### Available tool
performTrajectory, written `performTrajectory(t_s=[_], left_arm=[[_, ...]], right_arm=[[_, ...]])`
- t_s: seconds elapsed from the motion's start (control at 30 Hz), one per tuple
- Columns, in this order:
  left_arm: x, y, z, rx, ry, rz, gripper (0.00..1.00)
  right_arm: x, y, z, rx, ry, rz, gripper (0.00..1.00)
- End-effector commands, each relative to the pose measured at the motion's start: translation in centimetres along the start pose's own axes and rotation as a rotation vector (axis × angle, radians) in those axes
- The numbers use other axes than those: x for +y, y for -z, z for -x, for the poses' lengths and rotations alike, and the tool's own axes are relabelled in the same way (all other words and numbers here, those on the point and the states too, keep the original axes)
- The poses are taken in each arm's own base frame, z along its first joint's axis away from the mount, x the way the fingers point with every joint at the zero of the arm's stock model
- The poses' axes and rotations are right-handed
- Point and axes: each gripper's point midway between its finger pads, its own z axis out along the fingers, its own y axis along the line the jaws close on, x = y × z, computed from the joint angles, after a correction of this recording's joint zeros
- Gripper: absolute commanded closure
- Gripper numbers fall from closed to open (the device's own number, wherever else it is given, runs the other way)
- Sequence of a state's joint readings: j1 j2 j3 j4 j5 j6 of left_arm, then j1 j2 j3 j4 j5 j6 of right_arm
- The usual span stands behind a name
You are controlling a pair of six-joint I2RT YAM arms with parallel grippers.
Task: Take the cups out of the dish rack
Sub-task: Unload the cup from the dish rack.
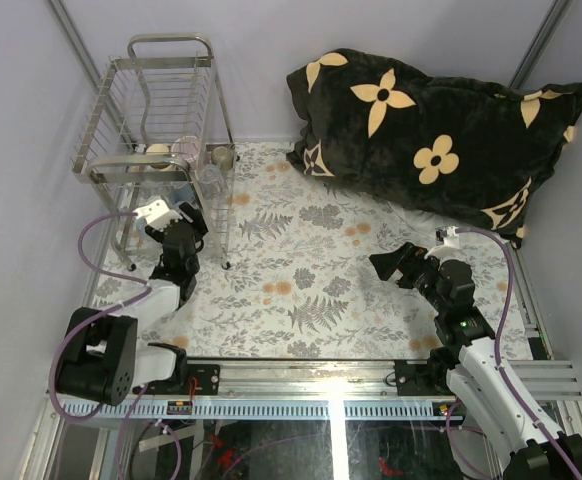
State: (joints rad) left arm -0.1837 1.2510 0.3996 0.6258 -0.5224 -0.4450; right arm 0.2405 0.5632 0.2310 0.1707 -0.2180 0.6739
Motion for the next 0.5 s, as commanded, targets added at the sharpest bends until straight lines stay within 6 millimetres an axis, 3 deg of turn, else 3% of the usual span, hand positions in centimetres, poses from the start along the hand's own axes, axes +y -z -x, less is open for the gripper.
performTrajectory(t_s=[0.0,0.47], left_arm=[[-0.3,0.5,2.4,-0.081,0.066,0.005,0.79],[0.4,2.7,4.0,-0.104,0.117,0.013,0.83]], right_arm=[[0.8,-0.2,1.6,-0.066,0.014,0.026,0.05],[1.0,-0.1,1.7,-0.068,0.014,0.031,0.05]])
